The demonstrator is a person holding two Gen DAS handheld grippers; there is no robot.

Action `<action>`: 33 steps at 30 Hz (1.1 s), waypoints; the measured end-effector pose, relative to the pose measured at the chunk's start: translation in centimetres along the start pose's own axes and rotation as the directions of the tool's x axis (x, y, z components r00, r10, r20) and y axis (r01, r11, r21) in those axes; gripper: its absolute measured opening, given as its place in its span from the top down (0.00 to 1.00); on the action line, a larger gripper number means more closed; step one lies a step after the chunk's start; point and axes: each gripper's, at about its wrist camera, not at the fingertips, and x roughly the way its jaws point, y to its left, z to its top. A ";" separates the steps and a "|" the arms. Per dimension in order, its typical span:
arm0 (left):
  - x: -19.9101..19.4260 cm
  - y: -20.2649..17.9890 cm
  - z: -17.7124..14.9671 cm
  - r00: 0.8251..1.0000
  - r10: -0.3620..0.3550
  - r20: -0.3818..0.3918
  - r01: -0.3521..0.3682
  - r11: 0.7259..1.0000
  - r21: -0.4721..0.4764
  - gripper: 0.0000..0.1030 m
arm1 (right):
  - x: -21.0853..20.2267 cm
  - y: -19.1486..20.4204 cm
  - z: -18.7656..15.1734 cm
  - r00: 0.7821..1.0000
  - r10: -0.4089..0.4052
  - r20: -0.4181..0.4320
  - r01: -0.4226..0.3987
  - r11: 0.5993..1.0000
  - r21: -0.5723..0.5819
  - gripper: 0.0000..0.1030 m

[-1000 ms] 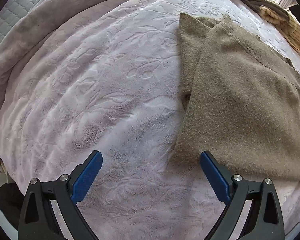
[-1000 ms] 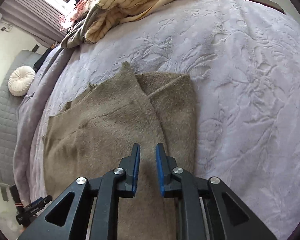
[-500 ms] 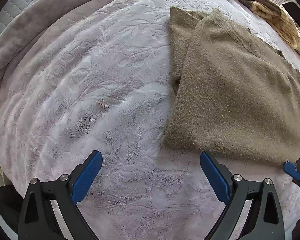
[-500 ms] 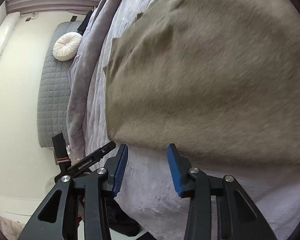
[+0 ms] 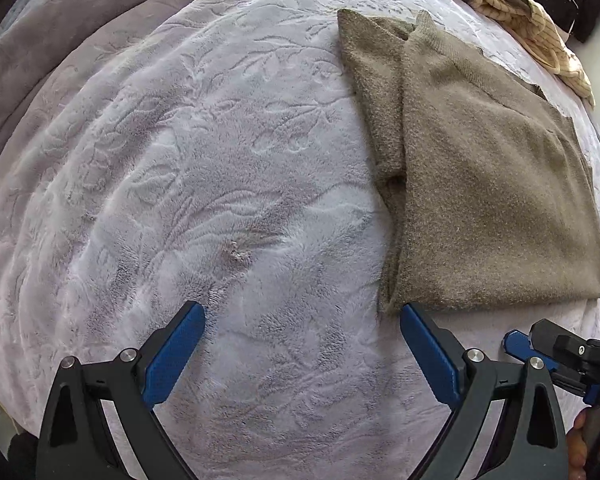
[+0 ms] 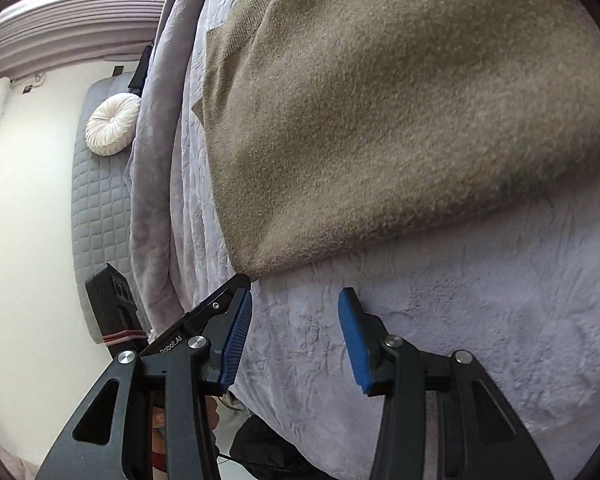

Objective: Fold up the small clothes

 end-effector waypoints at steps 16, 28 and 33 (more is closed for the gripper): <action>-0.4 9.4 0.7 0.983 -0.184 0.022 0.185 0.977 -0.106 0.01 | 0.7 0.9 -0.3 0.994 -0.005 0.111 -0.008 0.993 0.115 0.49; -0.7 9.6 1.2 0.936 -0.352 0.012 0.349 0.922 -0.170 0.01 | 3.3 -0.2 1.4 0.963 0.138 0.232 -0.193 0.953 0.234 0.47; 0.0 7.7 3.8 0.881 -0.472 0.036 0.470 0.865 -0.174 0.01 | 4.4 -0.4 2.3 0.948 0.225 0.226 -0.287 0.910 0.299 0.49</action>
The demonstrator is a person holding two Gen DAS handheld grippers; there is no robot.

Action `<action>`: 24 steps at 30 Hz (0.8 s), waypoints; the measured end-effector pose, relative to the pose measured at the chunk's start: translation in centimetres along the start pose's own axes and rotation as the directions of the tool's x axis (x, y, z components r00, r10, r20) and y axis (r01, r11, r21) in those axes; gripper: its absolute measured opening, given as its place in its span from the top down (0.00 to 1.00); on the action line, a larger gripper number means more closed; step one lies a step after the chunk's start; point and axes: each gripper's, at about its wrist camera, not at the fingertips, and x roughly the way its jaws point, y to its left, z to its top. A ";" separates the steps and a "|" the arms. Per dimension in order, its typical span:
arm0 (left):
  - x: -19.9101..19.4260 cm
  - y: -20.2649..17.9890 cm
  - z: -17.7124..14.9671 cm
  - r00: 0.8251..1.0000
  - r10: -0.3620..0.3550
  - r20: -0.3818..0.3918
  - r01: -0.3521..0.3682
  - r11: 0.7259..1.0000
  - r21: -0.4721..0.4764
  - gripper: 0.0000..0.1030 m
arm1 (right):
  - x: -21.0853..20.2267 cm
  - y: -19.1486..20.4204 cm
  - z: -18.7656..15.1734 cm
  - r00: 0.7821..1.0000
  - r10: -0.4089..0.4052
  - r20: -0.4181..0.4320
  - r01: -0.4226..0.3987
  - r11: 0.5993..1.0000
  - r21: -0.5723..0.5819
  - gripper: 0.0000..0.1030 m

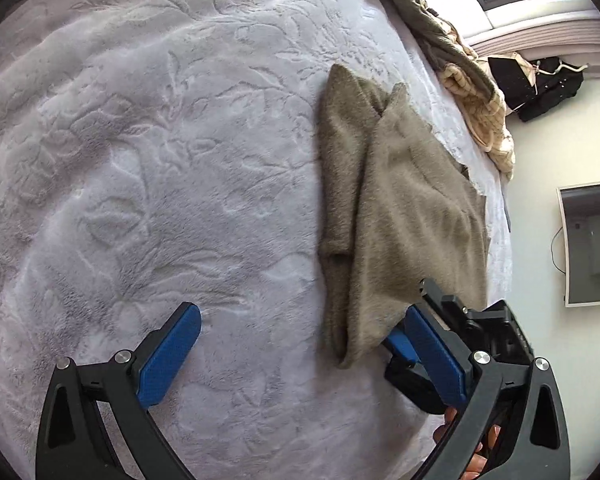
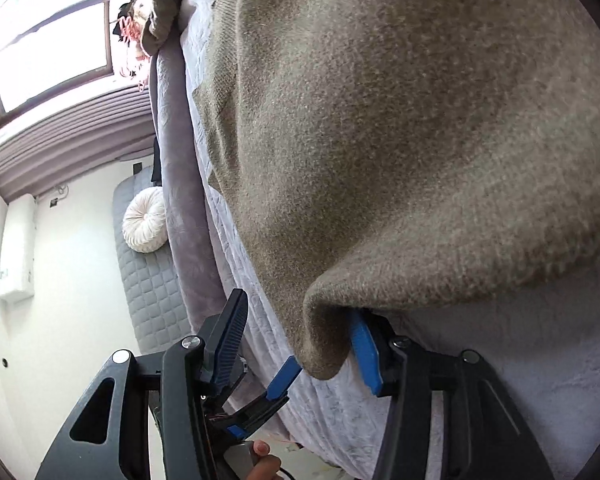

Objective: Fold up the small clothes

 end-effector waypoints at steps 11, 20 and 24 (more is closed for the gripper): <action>1.3 -1.6 0.5 0.999 0.040 -0.016 -0.040 0.999 -0.004 0.01 | -2.9 -1.7 -1.6 0.993 -0.042 0.115 0.042 0.999 0.000 0.48; 1.6 -1.6 1.5 1.000 -0.006 -0.030 0.006 1.000 -0.004 0.01 | 0.8 -1.3 0.1 0.999 0.035 0.035 -0.038 0.995 0.092 0.89; 2.7 -2.9 3.0 0.985 -0.154 -0.073 0.155 0.988 0.002 0.01 | -0.9 0.7 0.9 0.980 0.198 0.022 -0.199 0.978 0.064 0.90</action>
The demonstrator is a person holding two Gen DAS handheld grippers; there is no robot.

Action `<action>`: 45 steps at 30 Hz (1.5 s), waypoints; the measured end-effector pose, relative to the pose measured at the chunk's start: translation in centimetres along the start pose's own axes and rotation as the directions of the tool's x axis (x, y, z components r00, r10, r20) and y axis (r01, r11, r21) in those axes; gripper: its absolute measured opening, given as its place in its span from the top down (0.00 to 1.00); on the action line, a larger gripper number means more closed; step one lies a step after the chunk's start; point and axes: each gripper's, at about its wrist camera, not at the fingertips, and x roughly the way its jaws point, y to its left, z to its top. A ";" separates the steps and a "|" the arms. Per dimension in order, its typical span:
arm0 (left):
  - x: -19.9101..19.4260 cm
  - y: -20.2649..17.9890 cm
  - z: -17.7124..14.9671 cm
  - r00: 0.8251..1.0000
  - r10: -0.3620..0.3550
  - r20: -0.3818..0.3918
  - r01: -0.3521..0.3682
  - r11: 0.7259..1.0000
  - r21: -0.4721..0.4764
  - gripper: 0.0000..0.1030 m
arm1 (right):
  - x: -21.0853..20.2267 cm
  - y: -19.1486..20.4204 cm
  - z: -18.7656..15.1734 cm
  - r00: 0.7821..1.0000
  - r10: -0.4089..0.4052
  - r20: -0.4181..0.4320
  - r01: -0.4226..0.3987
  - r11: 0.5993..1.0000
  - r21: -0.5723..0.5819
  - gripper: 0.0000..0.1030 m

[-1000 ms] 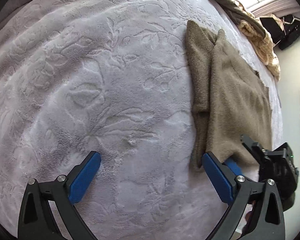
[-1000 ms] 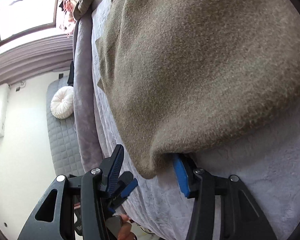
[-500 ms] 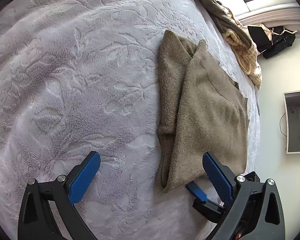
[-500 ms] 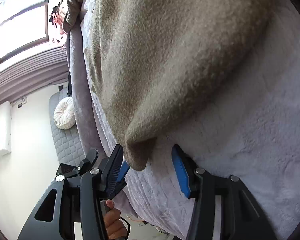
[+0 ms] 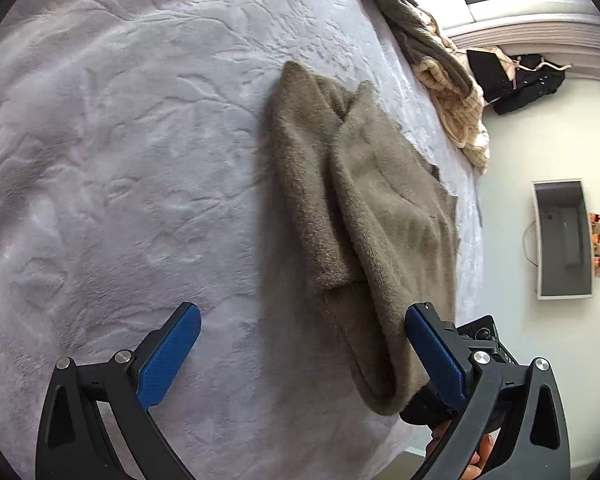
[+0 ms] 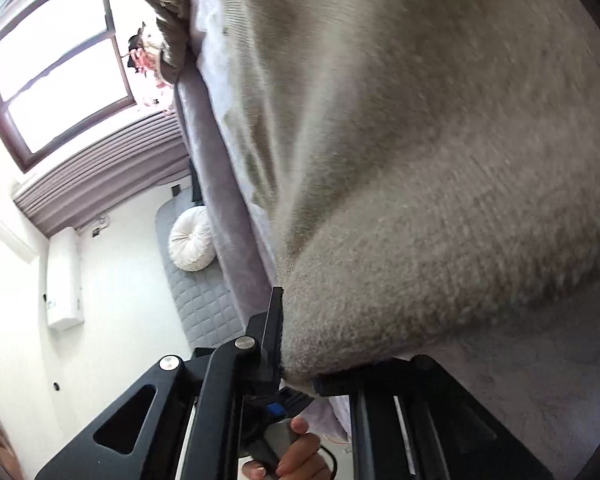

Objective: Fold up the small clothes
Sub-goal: 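Lift the folded sweater with the right gripper while the left gripper grasps its other end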

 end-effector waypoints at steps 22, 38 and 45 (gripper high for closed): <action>10.2 -8.9 5.8 0.975 0.193 -0.113 -0.155 0.947 0.279 0.65 | -2.0 7.0 -0.5 0.840 -0.514 -0.177 0.378 0.786 -0.489 0.60; 7.9 -17.9 3.8 0.994 0.102 0.035 -0.108 0.936 0.336 0.83 | -4.3 6.4 7.4 0.764 -0.642 0.065 0.552 0.598 -0.582 0.96; 12.1 -27.8 1.4 0.983 0.176 0.052 -0.179 0.856 0.484 0.83 | -6.7 5.0 9.1 0.852 -0.523 -0.030 0.444 0.751 -0.489 0.96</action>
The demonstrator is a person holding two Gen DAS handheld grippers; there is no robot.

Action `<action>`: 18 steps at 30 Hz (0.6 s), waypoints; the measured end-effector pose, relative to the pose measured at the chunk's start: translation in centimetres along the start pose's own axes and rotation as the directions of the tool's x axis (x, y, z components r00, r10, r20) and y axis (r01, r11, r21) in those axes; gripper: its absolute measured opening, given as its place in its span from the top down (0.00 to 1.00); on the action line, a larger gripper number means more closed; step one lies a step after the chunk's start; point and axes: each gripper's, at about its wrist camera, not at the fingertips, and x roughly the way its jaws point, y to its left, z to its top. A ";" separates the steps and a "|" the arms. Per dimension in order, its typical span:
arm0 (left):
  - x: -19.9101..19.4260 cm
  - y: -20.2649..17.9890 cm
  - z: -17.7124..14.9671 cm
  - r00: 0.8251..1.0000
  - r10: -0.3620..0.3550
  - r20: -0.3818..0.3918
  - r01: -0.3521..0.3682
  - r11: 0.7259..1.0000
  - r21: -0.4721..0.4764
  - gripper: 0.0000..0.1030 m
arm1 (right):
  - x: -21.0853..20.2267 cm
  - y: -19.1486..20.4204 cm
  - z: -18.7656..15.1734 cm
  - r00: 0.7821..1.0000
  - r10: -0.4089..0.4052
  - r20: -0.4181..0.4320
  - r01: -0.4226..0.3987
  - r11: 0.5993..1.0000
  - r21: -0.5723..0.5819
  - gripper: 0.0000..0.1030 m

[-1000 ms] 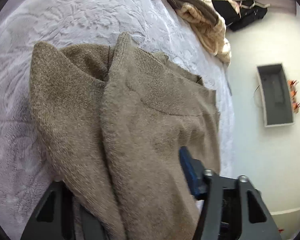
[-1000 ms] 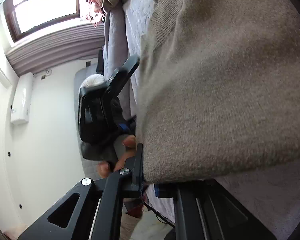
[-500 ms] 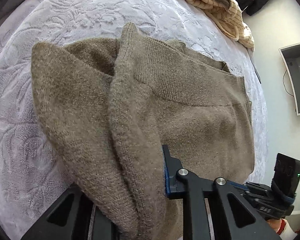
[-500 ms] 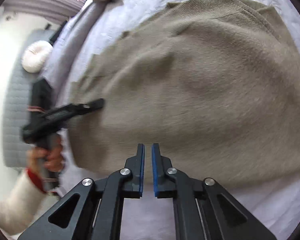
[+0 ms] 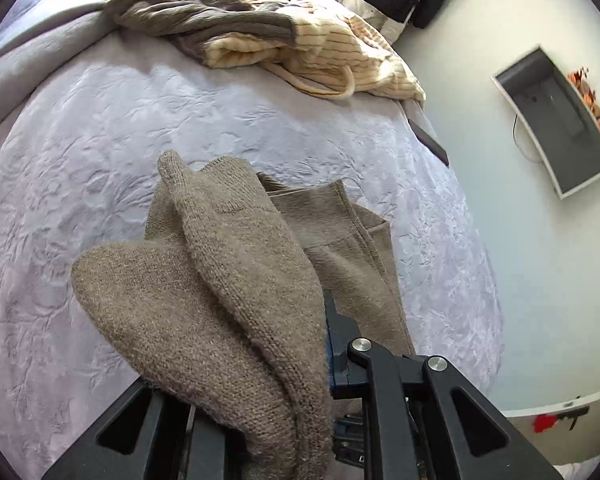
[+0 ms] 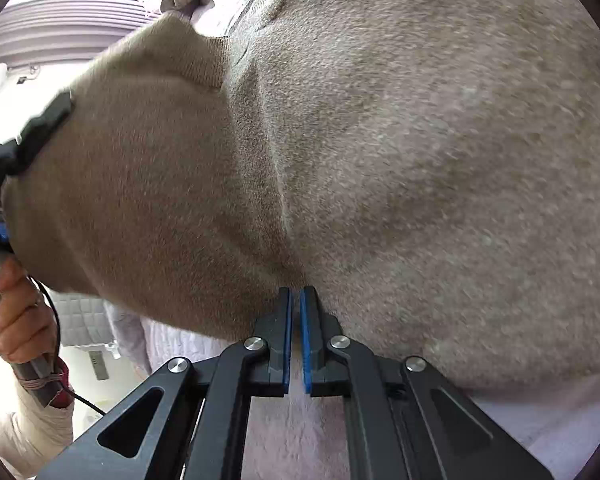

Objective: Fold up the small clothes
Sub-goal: 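Lift the folded sweater with the right gripper while the left gripper grasps its other end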

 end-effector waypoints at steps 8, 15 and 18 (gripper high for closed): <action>12.0 -10.4 0.0 0.897 0.413 -0.160 -0.372 0.898 0.233 0.82 | -6.0 -4.8 -1.2 0.983 0.087 0.159 -0.108 0.985 0.133 0.95; 14.8 -15.0 -1.9 0.760 0.644 -0.089 -0.572 0.727 0.380 0.82 | -7.9 -9.9 -0.4 0.955 0.177 0.240 -0.236 0.940 0.245 0.95; 14.6 -16.2 -2.0 0.741 0.668 -0.073 -0.576 0.688 0.441 0.82 | -8.5 -11.3 -0.3 0.947 0.208 0.244 -0.270 0.928 0.258 0.95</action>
